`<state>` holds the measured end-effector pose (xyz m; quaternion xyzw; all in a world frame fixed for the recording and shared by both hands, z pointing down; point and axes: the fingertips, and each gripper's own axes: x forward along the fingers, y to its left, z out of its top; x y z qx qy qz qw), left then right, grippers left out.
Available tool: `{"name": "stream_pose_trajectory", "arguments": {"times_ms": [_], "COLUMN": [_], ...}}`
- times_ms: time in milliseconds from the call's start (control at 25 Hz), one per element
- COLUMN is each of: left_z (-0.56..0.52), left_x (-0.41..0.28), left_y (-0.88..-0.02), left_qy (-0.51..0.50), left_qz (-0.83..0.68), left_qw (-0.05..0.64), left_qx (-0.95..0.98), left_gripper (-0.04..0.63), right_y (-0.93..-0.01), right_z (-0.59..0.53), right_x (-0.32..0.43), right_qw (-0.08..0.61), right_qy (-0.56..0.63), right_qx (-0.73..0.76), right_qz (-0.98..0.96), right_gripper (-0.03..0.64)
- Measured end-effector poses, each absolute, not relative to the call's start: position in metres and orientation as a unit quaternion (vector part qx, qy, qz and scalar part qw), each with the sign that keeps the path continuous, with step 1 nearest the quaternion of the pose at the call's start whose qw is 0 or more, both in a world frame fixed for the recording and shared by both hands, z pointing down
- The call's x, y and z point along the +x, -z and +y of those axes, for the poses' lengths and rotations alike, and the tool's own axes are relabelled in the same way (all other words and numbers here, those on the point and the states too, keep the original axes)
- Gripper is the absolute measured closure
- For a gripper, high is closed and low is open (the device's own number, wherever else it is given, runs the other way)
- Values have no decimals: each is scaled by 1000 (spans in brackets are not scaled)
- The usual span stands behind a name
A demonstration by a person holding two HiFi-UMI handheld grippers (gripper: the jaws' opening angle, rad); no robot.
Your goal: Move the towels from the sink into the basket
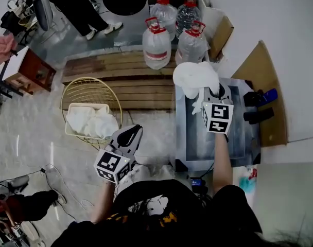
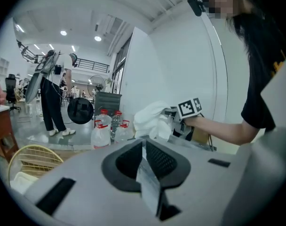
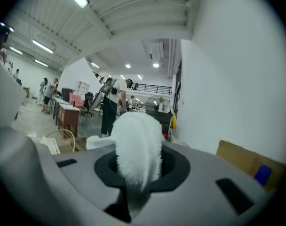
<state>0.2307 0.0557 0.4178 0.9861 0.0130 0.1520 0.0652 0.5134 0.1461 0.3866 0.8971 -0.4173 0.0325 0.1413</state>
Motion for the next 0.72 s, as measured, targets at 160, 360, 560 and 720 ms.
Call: {"name": "stream_pose_trajectory", "arguments": {"times_ms": [160,360,560,720], "left_z": [20,-40,-95,-138], "left_x": [195,143,84,37], "left_y": [-418,-421,-434,-437], "left_qy": [-153,-148,-155,-149], "left_qz": [10,-7,-29,-60], "left_qw": [64,71,65,75], "left_qx": [986,986,985,984], "left_gripper": [566,566,566,566], "right_y": [-351,-320,-305,-308], "right_z": [103,41,-22,-76], "right_x": [454,381,320,272], "right_qw": [98,73,46,48], "right_qy": [-18,-4,1,-7], "right_qx": [888,872,857,838], "right_qz": [-450,-484,-513,-543], "right_gripper": [554,555,555,555]}}
